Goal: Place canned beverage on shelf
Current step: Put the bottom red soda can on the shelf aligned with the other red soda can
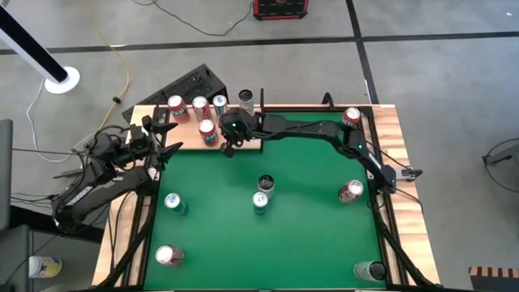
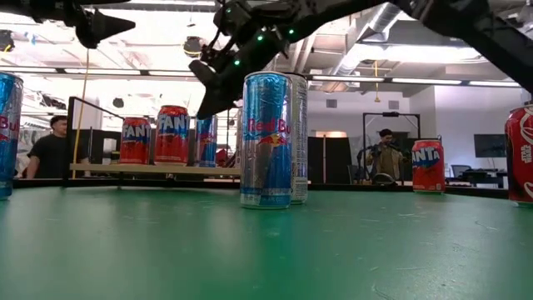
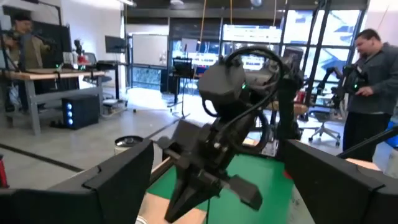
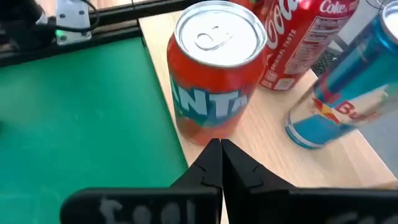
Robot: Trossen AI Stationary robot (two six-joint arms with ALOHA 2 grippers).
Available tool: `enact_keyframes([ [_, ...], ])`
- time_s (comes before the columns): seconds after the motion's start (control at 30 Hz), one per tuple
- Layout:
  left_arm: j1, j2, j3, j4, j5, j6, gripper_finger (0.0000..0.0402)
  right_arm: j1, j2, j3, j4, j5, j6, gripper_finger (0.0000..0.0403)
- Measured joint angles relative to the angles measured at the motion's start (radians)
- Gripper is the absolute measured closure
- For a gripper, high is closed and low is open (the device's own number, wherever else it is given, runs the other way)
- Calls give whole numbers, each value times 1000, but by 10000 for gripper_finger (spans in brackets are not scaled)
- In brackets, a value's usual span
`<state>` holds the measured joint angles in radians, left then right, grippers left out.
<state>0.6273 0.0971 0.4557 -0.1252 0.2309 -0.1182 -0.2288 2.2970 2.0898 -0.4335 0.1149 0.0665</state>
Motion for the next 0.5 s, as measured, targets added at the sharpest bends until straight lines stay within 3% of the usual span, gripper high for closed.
enact_keyframes([
  [0.5, 0, -21, -1, -45, -9, 0, 114, 2, 99, 84, 89, -7, 38, 387],
])
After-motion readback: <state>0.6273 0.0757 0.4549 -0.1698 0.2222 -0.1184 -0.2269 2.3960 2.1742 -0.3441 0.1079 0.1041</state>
